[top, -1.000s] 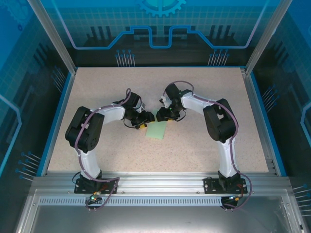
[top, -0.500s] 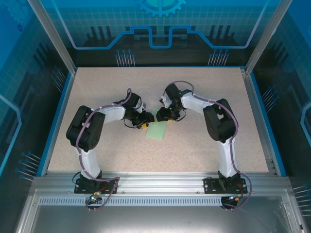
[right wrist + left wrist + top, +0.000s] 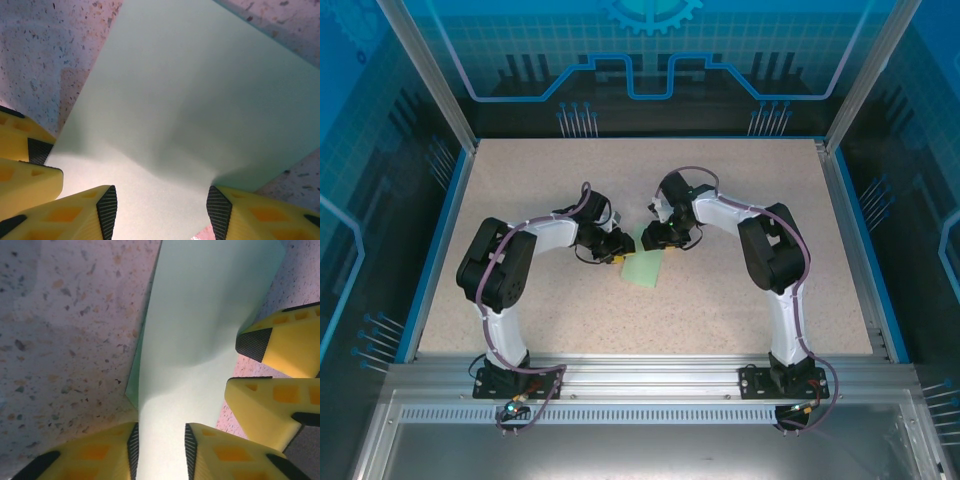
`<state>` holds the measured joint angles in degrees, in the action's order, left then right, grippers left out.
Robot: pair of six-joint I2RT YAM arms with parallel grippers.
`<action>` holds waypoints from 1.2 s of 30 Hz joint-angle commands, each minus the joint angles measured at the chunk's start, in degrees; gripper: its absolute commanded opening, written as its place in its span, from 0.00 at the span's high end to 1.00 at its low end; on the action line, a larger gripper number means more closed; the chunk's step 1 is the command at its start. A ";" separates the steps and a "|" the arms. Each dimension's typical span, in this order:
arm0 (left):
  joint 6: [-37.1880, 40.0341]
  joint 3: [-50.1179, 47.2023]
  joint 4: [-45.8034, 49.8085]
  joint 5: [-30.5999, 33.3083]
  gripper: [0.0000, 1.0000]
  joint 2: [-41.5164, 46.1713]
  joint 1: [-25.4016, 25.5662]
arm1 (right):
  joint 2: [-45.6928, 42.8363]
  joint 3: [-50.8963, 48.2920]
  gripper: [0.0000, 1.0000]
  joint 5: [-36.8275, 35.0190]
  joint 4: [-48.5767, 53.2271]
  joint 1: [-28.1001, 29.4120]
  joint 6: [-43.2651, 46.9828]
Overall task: Fold a paper plane with a square sheet of paper (fold left side to right side)
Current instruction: Third fold the triangle at the center of the table.
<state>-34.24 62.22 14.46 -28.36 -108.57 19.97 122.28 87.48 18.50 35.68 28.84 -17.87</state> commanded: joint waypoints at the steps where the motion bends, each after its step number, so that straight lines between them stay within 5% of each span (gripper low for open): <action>1: 0.73 -0.14 0.09 -1.17 0.76 1.80 -0.28 | 2.00 -0.37 0.44 -0.41 -0.15 -0.44 0.99; 9: 0.36 0.01 0.92 -1.36 0.90 1.96 -0.31 | -8.77 -6.49 0.27 -2.66 -7.69 -1.59 2.18; 15: -1.09 0.23 1.18 -2.18 0.91 2.57 -0.03 | -21.99 -18.97 0.23 -6.80 -13.94 -0.13 6.55; 23: -2.63 2.03 3.16 -2.43 0.94 2.92 1.27 | -41.81 -43.28 0.22 -24.00 -28.60 16.07 14.00; 28: -3.36 2.12 3.02 -2.16 0.94 3.10 1.65 | -39.55 -45.61 0.23 -36.46 -34.25 27.21 20.29; 36: -3.33 2.31 3.45 -2.05 0.95 3.28 1.81 | -27.93 -37.94 0.24 -41.90 -37.25 30.05 26.32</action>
<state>-37.19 62.94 16.23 -29.04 -107.18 21.28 92.31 45.98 -19.20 1.96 58.13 4.84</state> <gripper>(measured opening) 0.060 0.764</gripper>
